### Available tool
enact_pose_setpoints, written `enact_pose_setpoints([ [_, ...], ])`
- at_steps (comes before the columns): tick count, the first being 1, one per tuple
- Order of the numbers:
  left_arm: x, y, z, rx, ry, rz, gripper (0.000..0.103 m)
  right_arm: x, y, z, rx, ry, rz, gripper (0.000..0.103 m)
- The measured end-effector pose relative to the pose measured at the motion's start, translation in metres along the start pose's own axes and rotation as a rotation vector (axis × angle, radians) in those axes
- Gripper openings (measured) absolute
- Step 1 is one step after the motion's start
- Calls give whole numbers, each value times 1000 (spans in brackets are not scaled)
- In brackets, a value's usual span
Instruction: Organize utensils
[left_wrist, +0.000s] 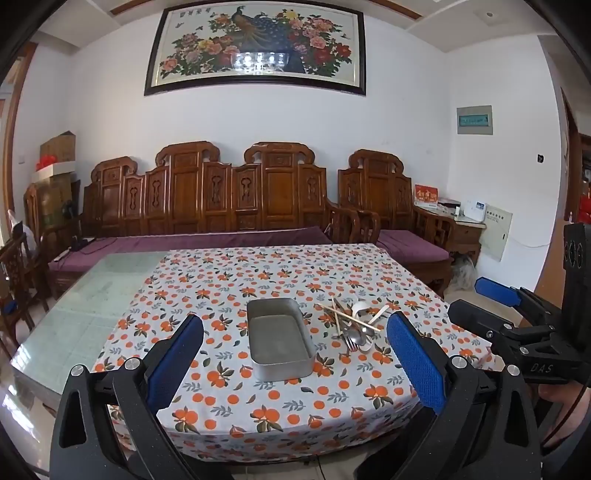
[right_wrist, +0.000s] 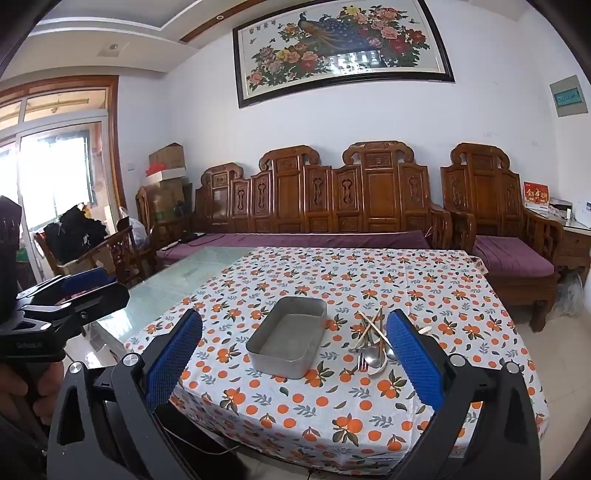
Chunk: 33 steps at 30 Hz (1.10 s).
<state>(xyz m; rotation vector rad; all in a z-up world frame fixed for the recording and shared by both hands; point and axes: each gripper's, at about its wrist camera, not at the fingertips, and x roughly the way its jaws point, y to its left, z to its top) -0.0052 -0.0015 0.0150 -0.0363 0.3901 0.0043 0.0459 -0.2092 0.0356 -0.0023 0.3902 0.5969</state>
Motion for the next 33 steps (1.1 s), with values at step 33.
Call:
enact_pose_setpoints([
  [33,-10,-3,5,10,-25,-8,96,-2,-2,3,0,-6,1,100],
])
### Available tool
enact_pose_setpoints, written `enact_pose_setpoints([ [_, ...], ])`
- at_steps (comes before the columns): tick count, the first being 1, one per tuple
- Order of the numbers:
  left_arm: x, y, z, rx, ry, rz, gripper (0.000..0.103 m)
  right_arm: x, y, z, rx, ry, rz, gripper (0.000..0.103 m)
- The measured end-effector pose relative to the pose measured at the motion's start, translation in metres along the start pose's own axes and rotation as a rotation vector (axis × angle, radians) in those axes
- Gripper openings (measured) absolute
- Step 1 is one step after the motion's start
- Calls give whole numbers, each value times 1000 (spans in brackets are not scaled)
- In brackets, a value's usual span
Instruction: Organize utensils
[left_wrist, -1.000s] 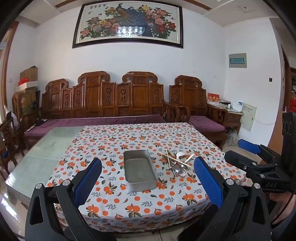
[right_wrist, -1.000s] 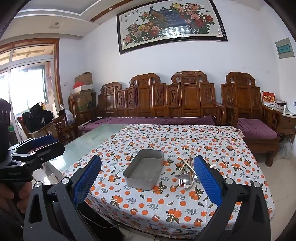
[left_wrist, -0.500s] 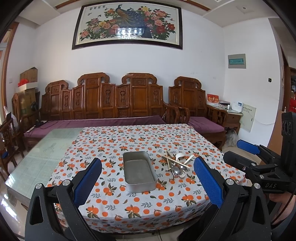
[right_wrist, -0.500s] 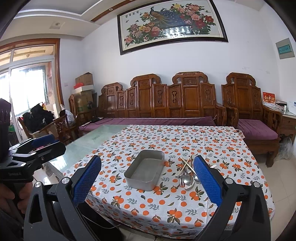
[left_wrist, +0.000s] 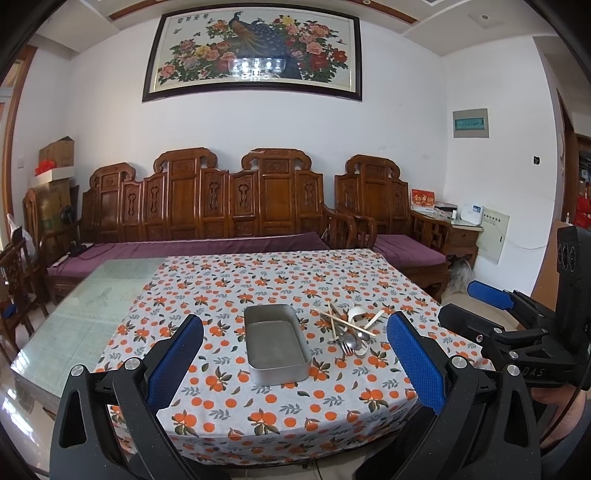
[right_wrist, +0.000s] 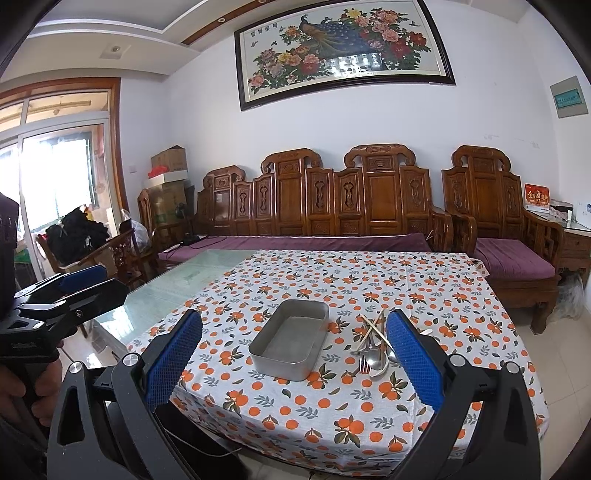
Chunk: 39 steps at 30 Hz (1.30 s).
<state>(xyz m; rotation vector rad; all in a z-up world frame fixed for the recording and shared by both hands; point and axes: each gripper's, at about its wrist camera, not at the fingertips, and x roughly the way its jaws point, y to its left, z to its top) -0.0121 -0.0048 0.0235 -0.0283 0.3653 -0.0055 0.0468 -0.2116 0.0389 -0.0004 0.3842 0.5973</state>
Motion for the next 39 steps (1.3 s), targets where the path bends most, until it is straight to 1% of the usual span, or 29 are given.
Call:
enact_pose_setpoints([
  [22,-1,-1,0,6,-5,1,96,2,-2,3,1,-7,4,100],
  [23,-1,-1,0,6,-5,1,96,-1,5,5,1,-9,4,100],
  [39,0,-3,0,8,0,1,96,-1,5,4,4,-6,3,100],
])
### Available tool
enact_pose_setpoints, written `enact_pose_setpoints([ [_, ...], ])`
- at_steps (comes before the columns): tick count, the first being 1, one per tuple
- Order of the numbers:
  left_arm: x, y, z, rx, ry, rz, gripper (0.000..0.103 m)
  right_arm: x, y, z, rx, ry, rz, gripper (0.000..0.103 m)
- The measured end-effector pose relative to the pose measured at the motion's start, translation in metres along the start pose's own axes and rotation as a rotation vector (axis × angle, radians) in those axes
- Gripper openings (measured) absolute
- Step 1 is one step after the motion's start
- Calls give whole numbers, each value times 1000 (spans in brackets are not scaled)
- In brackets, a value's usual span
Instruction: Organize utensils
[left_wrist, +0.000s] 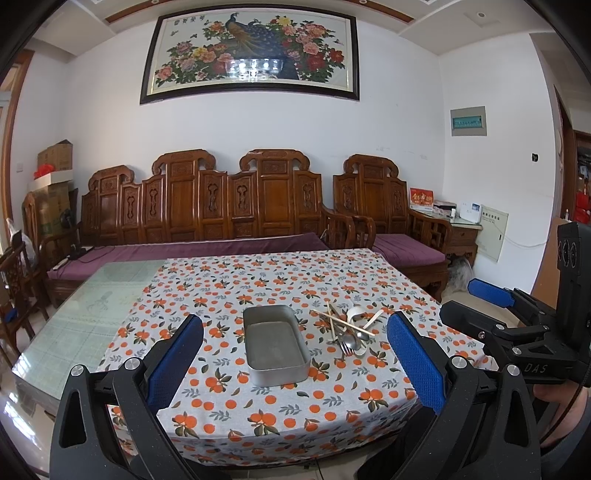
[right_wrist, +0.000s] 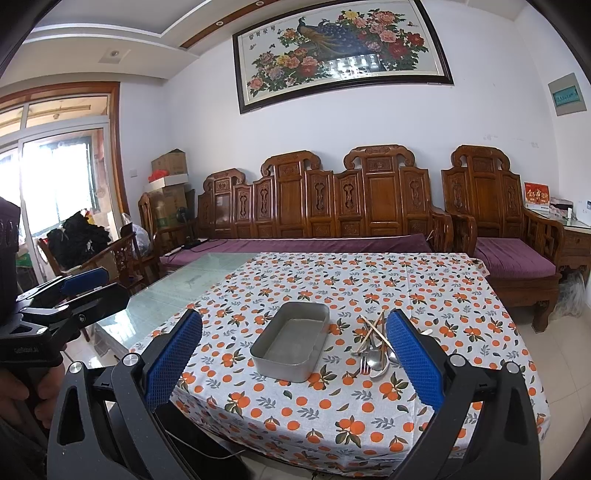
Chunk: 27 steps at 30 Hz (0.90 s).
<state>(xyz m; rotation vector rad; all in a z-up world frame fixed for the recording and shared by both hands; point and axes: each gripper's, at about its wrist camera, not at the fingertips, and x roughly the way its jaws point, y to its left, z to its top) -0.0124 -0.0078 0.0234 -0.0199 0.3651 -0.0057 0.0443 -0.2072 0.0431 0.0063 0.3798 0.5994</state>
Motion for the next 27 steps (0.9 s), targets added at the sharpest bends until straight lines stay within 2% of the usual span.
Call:
enact_pose_setpoints([
  [10,23,4,-9,-13,60,-17,96,13,-13,-10,12,41,-14,100],
  [27,101,1,-11,30,164,-70,96,96,-81,-23,2,194,-89,78],
])
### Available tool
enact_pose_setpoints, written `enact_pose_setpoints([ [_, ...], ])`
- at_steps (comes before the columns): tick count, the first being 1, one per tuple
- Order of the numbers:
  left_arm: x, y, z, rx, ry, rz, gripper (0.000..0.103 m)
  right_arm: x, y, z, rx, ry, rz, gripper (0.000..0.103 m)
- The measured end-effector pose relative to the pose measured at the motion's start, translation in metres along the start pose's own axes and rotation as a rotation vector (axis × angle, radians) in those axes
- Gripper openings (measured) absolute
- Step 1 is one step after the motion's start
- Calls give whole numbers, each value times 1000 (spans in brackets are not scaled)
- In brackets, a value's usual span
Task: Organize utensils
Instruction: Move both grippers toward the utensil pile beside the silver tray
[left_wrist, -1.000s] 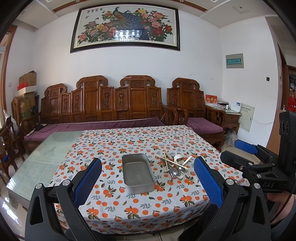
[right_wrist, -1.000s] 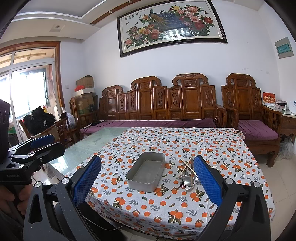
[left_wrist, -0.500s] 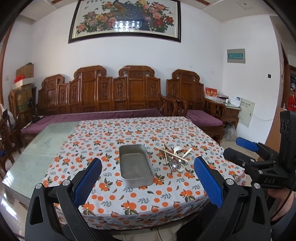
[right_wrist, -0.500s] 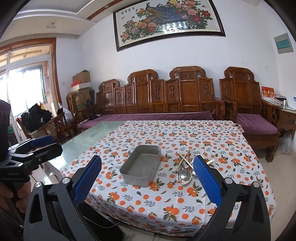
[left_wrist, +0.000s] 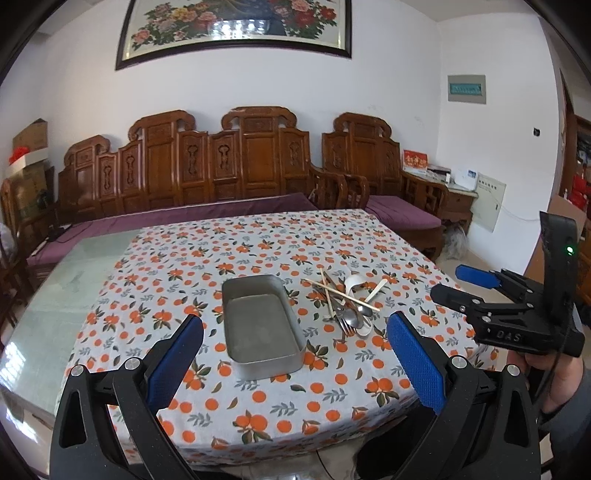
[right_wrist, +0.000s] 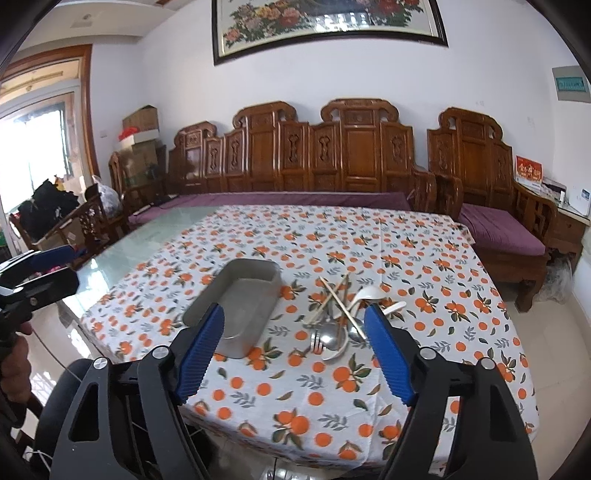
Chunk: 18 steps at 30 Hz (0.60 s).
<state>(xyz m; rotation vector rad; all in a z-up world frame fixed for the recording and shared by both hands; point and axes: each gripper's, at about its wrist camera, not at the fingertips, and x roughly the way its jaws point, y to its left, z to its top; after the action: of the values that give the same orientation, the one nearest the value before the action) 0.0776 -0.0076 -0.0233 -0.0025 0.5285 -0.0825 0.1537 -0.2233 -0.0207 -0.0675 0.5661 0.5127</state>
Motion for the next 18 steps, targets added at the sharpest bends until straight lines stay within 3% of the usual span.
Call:
enact_pose_setpoints([
  [8,40,-7,9,37,50,-35,96,46,-31,7,27,44,-21,72],
  [18,90,-9,9,54,132,-45,81,106,-69,12,55,100,-42,57],
])
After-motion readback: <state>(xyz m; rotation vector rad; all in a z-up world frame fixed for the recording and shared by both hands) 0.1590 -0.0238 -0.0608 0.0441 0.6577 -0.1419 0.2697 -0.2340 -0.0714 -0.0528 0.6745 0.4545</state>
